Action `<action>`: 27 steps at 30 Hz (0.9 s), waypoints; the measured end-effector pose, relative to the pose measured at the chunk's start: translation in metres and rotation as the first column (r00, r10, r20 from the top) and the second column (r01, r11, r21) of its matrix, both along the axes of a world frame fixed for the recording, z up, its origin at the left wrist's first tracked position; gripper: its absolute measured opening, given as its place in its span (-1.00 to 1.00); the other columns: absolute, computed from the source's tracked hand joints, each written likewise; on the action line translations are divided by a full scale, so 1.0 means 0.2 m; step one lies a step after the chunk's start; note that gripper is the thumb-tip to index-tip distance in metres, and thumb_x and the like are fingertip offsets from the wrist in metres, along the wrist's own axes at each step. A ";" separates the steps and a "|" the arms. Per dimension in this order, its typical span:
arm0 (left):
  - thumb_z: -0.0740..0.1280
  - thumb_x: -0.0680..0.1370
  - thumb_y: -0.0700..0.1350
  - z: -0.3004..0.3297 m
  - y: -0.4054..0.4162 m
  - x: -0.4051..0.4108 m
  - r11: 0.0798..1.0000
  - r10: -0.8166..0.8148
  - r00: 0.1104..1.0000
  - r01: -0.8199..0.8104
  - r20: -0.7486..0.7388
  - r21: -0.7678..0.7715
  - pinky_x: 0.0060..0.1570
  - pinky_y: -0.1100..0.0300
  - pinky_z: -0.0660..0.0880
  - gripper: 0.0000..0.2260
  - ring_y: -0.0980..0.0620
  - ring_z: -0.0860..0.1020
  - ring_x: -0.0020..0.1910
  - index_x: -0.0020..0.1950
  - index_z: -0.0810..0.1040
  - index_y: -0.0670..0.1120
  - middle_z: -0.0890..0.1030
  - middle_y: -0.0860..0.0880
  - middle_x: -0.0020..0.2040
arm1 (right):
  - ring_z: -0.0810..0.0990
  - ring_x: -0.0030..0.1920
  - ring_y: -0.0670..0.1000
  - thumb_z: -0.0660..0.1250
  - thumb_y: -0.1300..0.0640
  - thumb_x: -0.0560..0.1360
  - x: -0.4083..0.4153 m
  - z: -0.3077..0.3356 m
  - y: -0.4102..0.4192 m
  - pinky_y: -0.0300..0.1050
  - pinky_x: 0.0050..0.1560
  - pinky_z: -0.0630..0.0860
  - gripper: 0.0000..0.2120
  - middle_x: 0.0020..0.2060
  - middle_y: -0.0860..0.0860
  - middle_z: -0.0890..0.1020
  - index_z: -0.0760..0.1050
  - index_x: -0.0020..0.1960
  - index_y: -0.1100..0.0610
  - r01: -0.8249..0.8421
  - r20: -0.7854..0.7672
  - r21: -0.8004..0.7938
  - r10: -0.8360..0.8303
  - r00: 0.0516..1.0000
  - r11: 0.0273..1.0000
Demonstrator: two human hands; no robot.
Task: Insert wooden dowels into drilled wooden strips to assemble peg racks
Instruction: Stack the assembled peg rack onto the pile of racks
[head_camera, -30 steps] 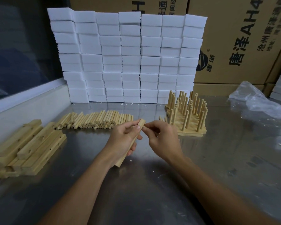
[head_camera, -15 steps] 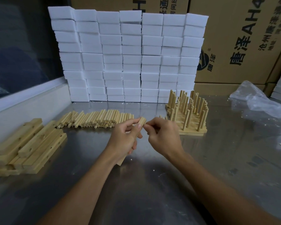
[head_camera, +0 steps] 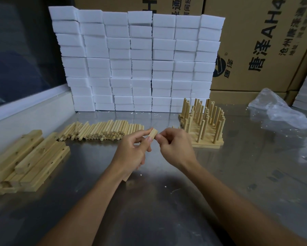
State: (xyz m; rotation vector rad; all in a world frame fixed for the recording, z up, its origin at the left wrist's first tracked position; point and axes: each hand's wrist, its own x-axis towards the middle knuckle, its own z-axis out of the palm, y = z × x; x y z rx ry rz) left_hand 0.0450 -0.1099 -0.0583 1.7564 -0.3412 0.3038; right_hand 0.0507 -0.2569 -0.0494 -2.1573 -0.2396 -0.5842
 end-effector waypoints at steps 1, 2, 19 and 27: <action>0.29 0.64 -0.14 0.00 0.00 0.00 1.000 0.001 1.000 -0.001 0.001 -0.003 -0.60 0.25 0.29 -0.75 -0.10 0.39 -0.49 0.29 0.58 0.03 0.55 -0.14 -0.23 | 0.49 -0.42 -0.10 0.37 0.11 0.56 0.01 0.01 -0.01 -0.19 -0.37 0.43 -0.80 -0.43 -0.03 0.58 0.61 -0.22 0.12 -0.017 -0.063 0.064 0.021 0.998 0.998; 0.29 0.64 -0.14 0.00 0.01 0.00 1.000 0.000 1.000 0.000 0.001 -0.009 -0.60 0.26 0.28 -0.76 -0.10 0.39 -0.49 0.28 0.59 0.03 0.56 -0.13 -0.23 | 0.50 -0.42 -0.10 0.37 0.11 0.56 0.01 0.02 -0.02 -0.18 -0.36 0.45 -0.79 -0.43 -0.02 0.59 0.61 -0.24 0.13 -0.034 -0.122 0.130 0.050 0.991 0.991; 0.21 0.67 -0.17 -0.01 0.11 0.10 0.714 0.032 0.891 -0.338 -0.454 -0.613 -0.63 0.29 0.33 -0.84 0.05 0.43 -0.59 0.06 0.56 -0.20 0.57 -0.17 -0.27 | 0.61 0.00 -0.09 0.31 0.10 0.58 0.06 -0.07 -0.06 -0.17 0.06 0.55 -0.81 -0.03 -0.08 0.64 0.59 0.14 0.11 0.071 -0.097 -0.133 -0.084 0.992 0.989; 0.20 0.67 -0.17 -0.02 0.12 0.12 0.694 0.002 0.884 -0.338 -0.467 -0.636 -0.62 0.29 0.34 -0.81 0.02 0.43 -0.56 0.18 0.53 -0.21 0.57 -0.17 -0.25 | 0.53 0.01 0.15 0.22 0.06 0.58 0.31 0.01 0.01 -0.01 -0.04 0.47 -0.84 0.02 0.14 0.54 0.39 -0.03 0.17 0.140 -0.118 -0.617 -0.266 0.957 0.775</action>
